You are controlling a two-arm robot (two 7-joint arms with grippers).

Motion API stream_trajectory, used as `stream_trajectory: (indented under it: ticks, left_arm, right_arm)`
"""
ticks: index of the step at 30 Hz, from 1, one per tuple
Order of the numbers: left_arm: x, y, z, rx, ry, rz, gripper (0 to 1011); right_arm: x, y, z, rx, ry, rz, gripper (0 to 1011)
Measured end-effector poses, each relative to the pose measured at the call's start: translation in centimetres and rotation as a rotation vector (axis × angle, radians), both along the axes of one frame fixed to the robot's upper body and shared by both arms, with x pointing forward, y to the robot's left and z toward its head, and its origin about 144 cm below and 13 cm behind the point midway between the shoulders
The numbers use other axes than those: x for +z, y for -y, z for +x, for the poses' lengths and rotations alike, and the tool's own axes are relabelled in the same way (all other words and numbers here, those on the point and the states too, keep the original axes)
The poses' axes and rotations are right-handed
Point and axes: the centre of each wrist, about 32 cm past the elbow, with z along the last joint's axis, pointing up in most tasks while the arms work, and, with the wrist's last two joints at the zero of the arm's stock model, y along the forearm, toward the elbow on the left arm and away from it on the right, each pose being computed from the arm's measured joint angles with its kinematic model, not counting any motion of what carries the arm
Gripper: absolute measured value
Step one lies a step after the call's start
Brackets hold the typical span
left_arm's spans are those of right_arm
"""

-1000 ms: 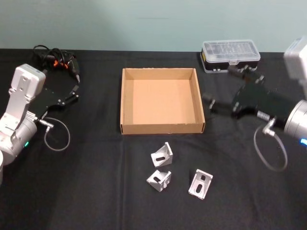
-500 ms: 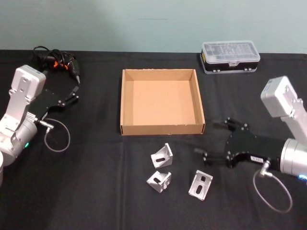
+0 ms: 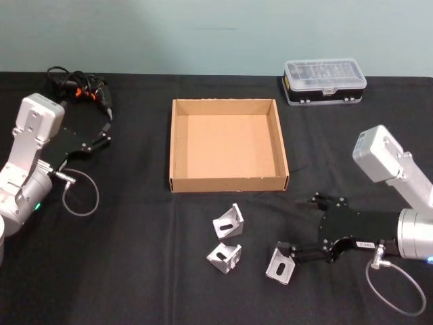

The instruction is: Use one hand to pick up the angle iron from the table and place it into the box.

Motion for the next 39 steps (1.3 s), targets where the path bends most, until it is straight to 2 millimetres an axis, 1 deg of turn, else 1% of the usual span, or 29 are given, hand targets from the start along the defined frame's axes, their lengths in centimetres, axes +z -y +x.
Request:
stream_trajectory:
  ticks: [17,33,39]
  left_arm:
    - [0.0,0.0,0.0,0.000,0.000,0.000,1000]
    - [0.0,0.0,0.0,0.000,0.000,0.000,1000]
    - [0.0,0.0,0.0,0.000,0.000,0.000,1000]
  right_arm:
    - [-0.3,-0.4,0.1,0.002,-0.049,-0.080,1003]
    - [-1.9,-0.7,0.0,-0.009,-0.095,-0.095,1003]
    - [-2.2,-0.9,0.2,-0.003,-0.100,-0.098,1003]
